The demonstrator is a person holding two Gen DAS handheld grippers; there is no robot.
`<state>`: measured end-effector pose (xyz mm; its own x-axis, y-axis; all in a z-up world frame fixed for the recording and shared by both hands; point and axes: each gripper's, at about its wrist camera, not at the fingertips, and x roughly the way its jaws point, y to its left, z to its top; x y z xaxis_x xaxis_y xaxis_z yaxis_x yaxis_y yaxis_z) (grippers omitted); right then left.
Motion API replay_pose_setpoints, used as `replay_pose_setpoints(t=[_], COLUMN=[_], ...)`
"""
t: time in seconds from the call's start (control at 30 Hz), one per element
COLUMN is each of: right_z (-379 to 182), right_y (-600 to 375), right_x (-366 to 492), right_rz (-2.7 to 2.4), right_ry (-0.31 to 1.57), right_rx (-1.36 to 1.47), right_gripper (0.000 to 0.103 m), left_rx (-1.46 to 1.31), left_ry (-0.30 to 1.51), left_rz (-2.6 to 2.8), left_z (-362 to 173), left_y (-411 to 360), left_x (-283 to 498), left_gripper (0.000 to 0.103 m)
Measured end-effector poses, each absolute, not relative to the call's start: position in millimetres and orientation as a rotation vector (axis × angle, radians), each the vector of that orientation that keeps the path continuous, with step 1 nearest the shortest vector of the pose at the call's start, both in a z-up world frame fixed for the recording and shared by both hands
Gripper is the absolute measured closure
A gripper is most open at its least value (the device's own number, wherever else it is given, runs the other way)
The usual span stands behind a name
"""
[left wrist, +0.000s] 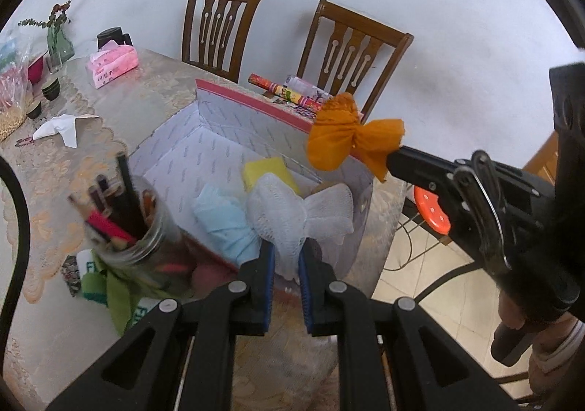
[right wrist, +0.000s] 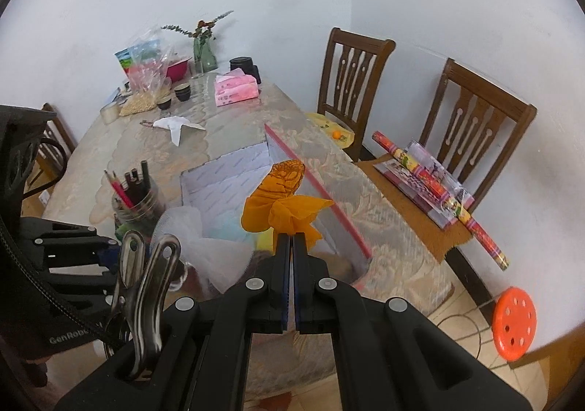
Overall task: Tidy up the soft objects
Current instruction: 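Carry the white pouch and orange bow in both grippers over the box, then open both grippers to drop the pouch and bow into the box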
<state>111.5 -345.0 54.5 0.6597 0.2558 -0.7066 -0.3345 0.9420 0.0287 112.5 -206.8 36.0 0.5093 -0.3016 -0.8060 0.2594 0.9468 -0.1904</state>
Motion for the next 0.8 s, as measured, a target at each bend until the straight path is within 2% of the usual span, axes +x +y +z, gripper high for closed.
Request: replay_pose_setpoints(t=[0.43,0.8], right_z=[43,16], right_y=[-344,-337], right_x=[168,218], right_rz=[0.48,0.599], right_ry=[0.786,0.868], right_rx=[-0.183,-0.205], right_gripper=[0.101,0.101], left_rx=[-0.099,-0.129], left_ry=[1.016,1.069], left_rz=[-0.214,-0.158], left_z=[15,-6], left_y=[-217,-219], left_x=[143,157], left_gripper=[0.09,0.09])
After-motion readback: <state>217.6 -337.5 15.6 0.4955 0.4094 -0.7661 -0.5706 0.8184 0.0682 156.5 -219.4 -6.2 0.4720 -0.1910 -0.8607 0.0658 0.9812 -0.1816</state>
